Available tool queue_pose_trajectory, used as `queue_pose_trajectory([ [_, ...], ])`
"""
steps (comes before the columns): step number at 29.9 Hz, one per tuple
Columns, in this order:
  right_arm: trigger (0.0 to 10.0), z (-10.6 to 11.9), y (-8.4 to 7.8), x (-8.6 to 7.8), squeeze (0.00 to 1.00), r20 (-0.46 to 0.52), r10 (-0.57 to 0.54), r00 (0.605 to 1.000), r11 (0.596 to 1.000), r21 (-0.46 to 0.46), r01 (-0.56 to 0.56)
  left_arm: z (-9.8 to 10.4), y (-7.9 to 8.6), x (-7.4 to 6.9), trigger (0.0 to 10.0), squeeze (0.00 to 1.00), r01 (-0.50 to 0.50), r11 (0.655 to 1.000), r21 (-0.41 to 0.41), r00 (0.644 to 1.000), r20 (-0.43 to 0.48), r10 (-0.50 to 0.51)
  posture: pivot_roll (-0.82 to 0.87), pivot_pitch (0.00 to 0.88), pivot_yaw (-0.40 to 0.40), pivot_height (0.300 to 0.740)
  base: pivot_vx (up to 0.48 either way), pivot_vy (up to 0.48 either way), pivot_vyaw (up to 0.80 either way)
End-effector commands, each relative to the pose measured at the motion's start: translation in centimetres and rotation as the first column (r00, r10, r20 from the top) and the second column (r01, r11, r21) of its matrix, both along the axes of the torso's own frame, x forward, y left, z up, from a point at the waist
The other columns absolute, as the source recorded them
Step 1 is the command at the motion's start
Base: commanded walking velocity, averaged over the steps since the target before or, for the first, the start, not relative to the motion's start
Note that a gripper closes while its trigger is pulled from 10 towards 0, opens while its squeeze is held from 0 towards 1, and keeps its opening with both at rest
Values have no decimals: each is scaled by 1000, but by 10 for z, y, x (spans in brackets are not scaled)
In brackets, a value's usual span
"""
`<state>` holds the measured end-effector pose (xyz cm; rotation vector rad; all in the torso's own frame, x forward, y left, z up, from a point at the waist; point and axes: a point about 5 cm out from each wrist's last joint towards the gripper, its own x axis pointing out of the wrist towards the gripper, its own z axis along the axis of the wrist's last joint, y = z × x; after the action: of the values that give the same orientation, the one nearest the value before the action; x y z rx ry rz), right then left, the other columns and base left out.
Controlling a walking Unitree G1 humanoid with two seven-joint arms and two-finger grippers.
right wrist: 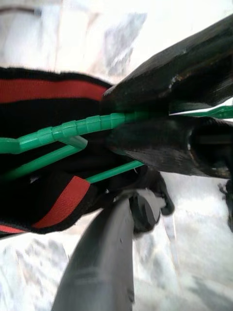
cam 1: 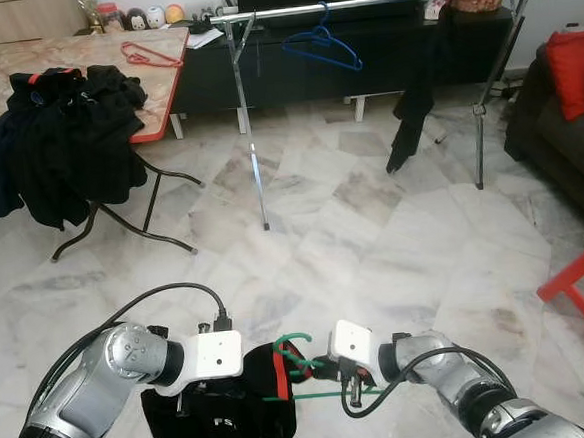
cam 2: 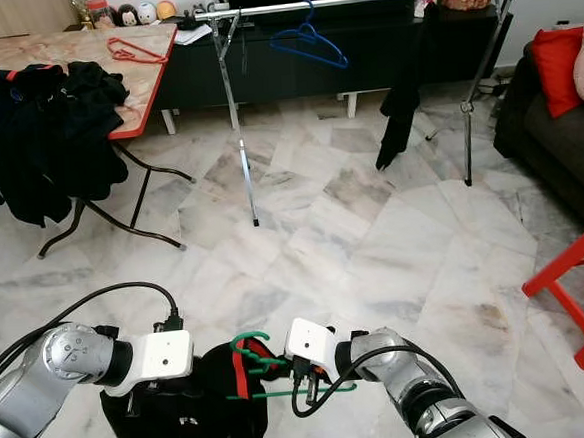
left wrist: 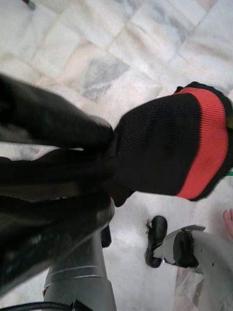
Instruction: Hang hanger
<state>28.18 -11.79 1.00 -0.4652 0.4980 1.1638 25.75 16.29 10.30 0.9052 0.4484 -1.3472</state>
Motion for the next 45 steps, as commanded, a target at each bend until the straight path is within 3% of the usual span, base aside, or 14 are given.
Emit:
queue_pose_trajectory([
  [1,0,7,-6,12,0,67,-114,991,993,18,113,8,-7,-2,10000,1000,53,998,-22,999,14,-53,82,0,2,716,0,0,0],
  [7,0,9,-13,18,0,115,-229,967,973,22,228,20,-6,11,10000,1000,-7,999,-53,991,134,14,84,0,-7,716,0,0,0],
  [16,0,7,-22,20,0,147,-356,923,934,43,354,43,-3,30,10000,1000,-117,974,-194,940,295,171,82,0,-13,716,0,0,0],
  [18,0,12,-28,25,0,197,-428,882,903,62,424,45,-7,35,10000,1000,-160,945,-284,882,389,266,78,0,-14,716,0,0,0],
  [20,0,17,-32,30,0,229,-476,849,879,82,470,44,-10,38,10000,1000,-196,919,-341,847,413,334,77,0,-14,716,0,0,0],
  [21,0,19,-34,32,0,242,-495,835,868,93,487,44,-11,39,10000,867,-215,904,-369,831,417,367,74,0,-16,716,0,0,0],
  [22,0,22,-35,34,0,253,-507,824,861,104,498,43,-12,39,10000,373,-227,892,-390,822,415,391,73,0,-16,716,0,0,0],
  [23,0,26,-37,38,0,274,-525,806,850,127,511,41,-14,39,10000,39,-240,878,-414,809,415,417,70,0,-18,716,0,0,0],
  [27,0,36,-39,44,0,303,-551,777,834,170,525,37,-17,38,10000,0,-265,853,-450,784,415,463,67,0,-19,716,0,0,0],
  [31,0,61,-41,59,0,353,-614,705,789,288,543,25,-22,38,10000,0,-331,797,-506,739,386,552,64,0,-26,716,0,0,0],
  [34,0,68,-38,63,0,348,-623,701,781,327,532,24,-25,38,10000,0,-349,772,-532,721,374,584,64,0,-29,716,0,0,0],
  [39,0,77,-32,66,0,327,-627,707,770,402,496,24,-34,41,10000,0,-366,727,-580,690,355,631,63,0,-34,716,0,0,0],
  [41,0,81,-25,66,0,280,-595,753,773,454,443,27,-41,43,10000,0,-370,698,-613,660,355,662,61,0,-40,716,0,0,0],
  [45,0,80,-21,63,0,270,-544,794,801,450,396,31,-47,46,10000,0,-373,656,-656,629,341,698,56,0,-46,716,0,0,0],
])
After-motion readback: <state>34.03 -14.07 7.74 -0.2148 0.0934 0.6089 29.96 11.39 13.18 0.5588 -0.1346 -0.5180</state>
